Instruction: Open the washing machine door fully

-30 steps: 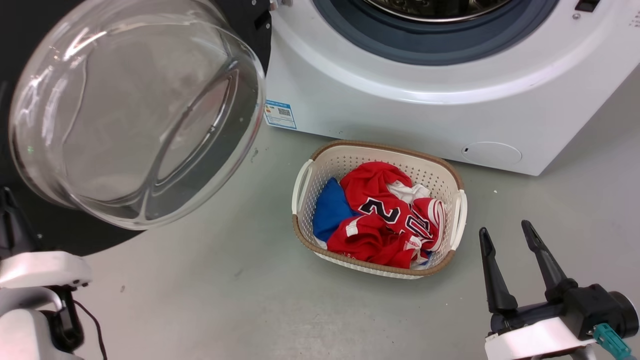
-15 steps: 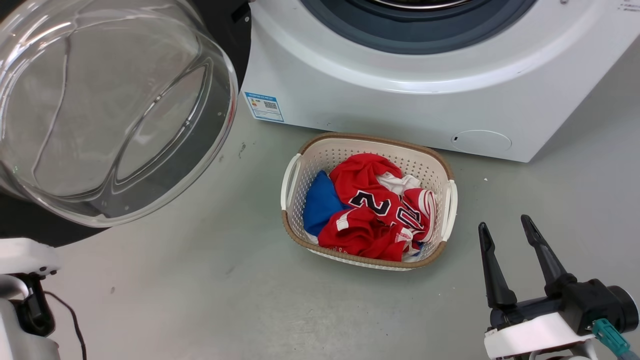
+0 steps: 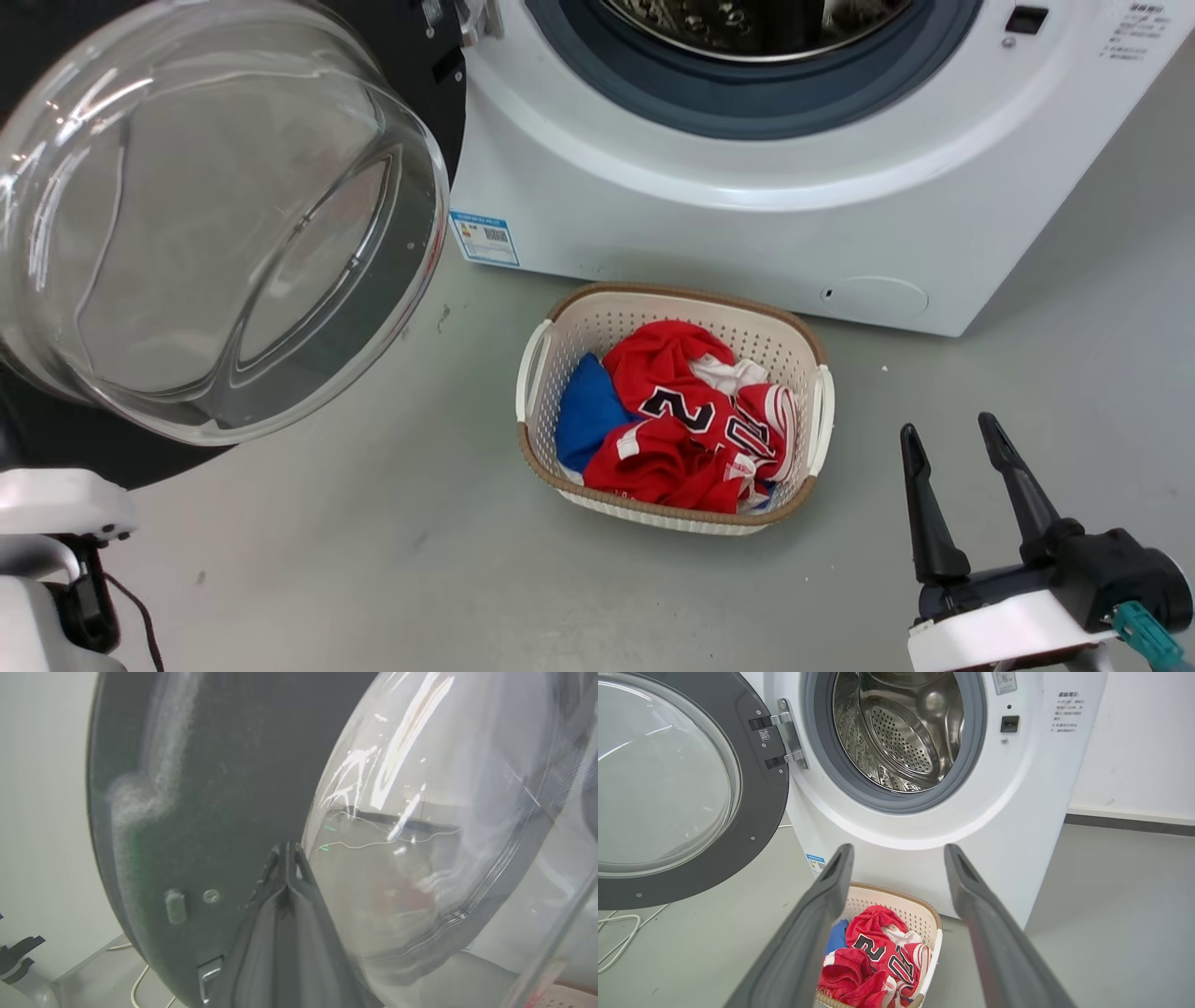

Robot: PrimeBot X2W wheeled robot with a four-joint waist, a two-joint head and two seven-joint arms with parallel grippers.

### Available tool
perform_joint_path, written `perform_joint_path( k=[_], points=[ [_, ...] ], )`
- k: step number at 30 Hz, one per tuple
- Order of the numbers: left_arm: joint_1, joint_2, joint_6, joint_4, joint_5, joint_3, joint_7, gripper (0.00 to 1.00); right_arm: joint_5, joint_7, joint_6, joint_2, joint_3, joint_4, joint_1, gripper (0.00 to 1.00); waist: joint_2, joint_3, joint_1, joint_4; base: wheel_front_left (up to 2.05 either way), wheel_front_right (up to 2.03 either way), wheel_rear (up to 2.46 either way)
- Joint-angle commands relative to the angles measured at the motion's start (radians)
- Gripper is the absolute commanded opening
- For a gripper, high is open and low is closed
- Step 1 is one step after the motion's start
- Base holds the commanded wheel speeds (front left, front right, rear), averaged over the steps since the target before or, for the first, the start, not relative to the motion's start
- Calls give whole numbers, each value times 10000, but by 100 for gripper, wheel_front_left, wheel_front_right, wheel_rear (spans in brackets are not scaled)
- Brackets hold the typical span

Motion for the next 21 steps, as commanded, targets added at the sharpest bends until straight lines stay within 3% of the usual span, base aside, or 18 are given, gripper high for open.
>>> perform_joint_path(
  k=[1,12,21],
  points=[
    [244,-45,-46,-246,137,-90,23,0,68,-17,-3,23,27,16,150,100,0,-302,-1,3,0,0,0],
    [1503,-524,-375,-2439,718,-1081,23,0,231,-17,-3,23,-361,-443,543,100,0,-1471,-1,-97,0,0,0],
    [2549,-1058,-627,-3666,1036,-2735,23,0,296,-17,-3,23,-765,-1072,822,100,0,-2126,-1,-392,0,0,0]
  ],
)
